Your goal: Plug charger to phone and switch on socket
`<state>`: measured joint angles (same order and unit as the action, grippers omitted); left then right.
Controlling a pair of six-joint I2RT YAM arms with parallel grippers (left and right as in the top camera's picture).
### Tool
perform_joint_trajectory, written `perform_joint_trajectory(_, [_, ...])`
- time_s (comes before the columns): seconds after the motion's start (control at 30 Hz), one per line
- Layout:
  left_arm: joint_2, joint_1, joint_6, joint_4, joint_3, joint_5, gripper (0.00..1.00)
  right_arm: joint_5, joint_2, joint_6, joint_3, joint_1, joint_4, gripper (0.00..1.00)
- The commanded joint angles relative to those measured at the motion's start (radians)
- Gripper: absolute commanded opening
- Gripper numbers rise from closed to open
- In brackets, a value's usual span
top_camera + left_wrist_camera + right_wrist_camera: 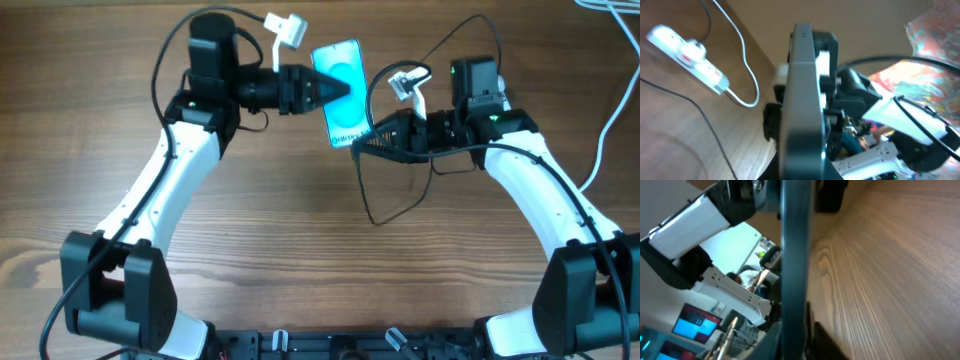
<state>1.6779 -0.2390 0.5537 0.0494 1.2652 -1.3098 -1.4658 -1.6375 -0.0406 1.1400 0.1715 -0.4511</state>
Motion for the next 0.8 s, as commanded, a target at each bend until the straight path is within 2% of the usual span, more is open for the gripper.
perform_joint_trajectory(0.0, [-0.006, -0.027, 0.009, -0.002, -0.005, -0.062, 0.04, 0.095, -0.006, 0.014, 0.024, -0.014, -0.039, 0.28])
perform_joint_trajectory(0.2, [-0.006, 0.016, 0.061, -0.018, -0.005, 0.16, 0.04, 0.154, -0.006, -0.038, 0.024, -0.014, -0.17, 0.37])
perform_joint_trajectory(0.33, [-0.006, 0.037, 0.064, -0.053, -0.005, 0.204, 0.04, 0.154, -0.006, -0.16, 0.024, -0.014, -0.254, 0.42])
perform_joint_trajectory(0.43, [-0.006, 0.036, 0.064, -0.057, -0.005, 0.203, 0.04, 0.149, -0.006, -0.169, 0.024, -0.014, -0.26, 0.42])
perform_joint_trajectory(0.57, [-0.006, 0.033, 0.064, -0.058, -0.005, 0.203, 0.04, 0.128, -0.006, -0.169, 0.024, -0.003, -0.246, 0.4])
perform_joint_trajectory(0.67, [-0.006, 0.019, 0.064, -0.058, -0.005, 0.201, 0.04, 0.125, -0.006, -0.169, 0.024, 0.024, -0.221, 0.32])
perform_joint_trajectory(0.77, [-0.006, 0.002, 0.064, -0.058, -0.005, 0.201, 0.04, 0.152, -0.006, -0.165, 0.024, 0.047, -0.204, 0.29])
